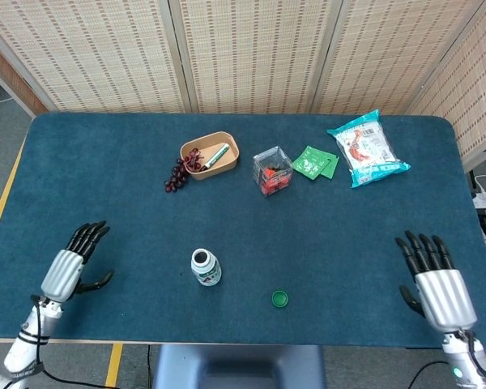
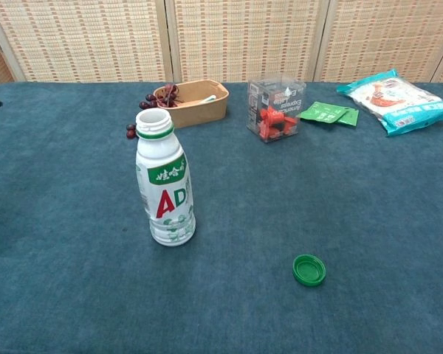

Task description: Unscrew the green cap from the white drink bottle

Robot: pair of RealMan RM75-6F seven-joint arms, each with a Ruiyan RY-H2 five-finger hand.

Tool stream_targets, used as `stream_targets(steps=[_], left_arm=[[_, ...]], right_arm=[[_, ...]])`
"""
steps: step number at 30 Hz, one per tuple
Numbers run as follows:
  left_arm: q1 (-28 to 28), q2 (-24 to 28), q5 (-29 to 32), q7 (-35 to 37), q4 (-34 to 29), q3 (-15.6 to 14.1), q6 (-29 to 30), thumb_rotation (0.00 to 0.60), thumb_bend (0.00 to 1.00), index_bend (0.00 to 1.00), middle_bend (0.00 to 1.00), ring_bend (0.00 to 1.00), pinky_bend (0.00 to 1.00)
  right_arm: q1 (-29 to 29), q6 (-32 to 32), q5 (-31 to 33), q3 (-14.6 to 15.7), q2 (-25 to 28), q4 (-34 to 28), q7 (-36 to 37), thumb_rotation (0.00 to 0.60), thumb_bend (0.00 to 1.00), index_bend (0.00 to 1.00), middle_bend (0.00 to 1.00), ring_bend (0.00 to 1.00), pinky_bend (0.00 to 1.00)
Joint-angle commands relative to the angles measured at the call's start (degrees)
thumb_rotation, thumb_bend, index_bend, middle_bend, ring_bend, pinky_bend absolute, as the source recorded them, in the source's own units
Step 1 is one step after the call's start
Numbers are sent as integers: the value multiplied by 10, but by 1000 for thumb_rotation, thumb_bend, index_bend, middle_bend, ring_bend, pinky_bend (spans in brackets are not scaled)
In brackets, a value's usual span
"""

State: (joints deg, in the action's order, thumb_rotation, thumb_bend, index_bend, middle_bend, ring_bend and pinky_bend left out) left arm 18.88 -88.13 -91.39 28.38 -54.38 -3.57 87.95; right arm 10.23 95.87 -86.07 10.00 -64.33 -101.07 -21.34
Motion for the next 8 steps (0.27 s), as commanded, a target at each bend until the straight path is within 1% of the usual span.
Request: stream_targets(steps=[1, 5, 8], left_arm=[[-80, 93, 29, -219, -142, -2, 67, 600, 341, 0, 0, 0, 0], [-86, 107, 27, -234, -164, 3, 78, 600, 345, 0, 0, 0, 0], [-93, 114, 25, -272, -168, 12, 91, 600, 347, 0, 0, 0, 0]], right_arm=[[-46, 20, -8, -3, -33, 61, 57, 600, 211, 0, 0, 0, 0], [-50, 22, -15, -9, -32, 63, 66, 600, 211, 0, 0, 0, 0], [-56, 17, -17, -14, -31, 64, 62, 600, 211, 0, 0, 0, 0]])
